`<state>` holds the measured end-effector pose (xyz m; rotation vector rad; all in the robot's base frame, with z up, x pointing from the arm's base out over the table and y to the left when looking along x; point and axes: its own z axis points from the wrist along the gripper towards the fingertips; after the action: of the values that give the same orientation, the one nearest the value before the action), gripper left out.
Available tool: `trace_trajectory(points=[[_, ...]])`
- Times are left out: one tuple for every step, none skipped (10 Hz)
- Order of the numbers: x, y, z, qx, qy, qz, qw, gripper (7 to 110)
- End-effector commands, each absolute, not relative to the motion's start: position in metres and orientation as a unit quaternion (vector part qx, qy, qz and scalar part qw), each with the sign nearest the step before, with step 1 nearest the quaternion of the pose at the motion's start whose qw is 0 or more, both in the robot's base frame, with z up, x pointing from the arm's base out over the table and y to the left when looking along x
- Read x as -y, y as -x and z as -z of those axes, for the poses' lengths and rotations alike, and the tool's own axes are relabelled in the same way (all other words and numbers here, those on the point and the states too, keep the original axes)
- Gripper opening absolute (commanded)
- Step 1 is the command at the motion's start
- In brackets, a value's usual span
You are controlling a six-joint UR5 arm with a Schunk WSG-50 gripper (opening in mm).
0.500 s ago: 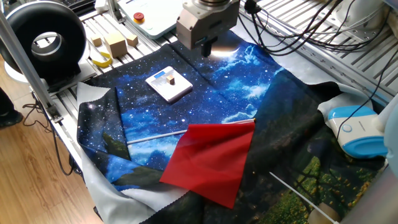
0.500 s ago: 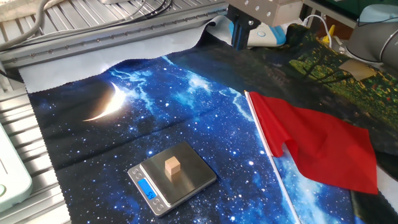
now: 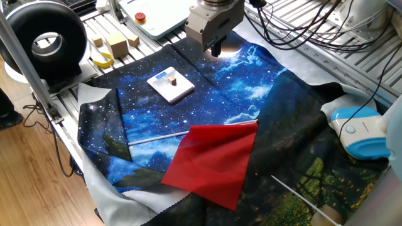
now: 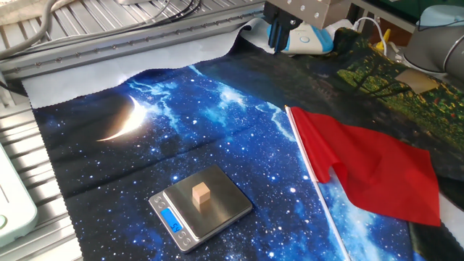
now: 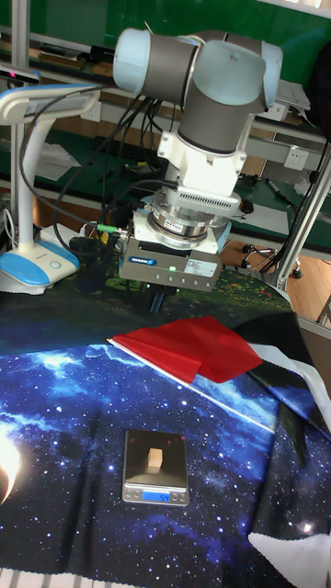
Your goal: Remove the object from the scale
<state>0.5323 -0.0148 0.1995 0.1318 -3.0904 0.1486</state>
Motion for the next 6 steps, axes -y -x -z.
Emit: trace_trajectory(points=[[0.014,-0.535,-0.2,0.998,-0.005,-0.064,0.016,7],[0.01,-0.533,-0.2,0.998,-0.002,-0.056,0.019,7],[0.009,-0.534,-0.199,0.998,0.0,-0.055,0.019,7],[0.003,-0.533,-0.199,0.999,0.003,-0.042,0.02,7],[0.003,-0.534,-0.198,0.999,0.006,-0.039,0.02,7],[0.004,-0.533,-0.198,0.999,0.007,-0.04,0.021,7]])
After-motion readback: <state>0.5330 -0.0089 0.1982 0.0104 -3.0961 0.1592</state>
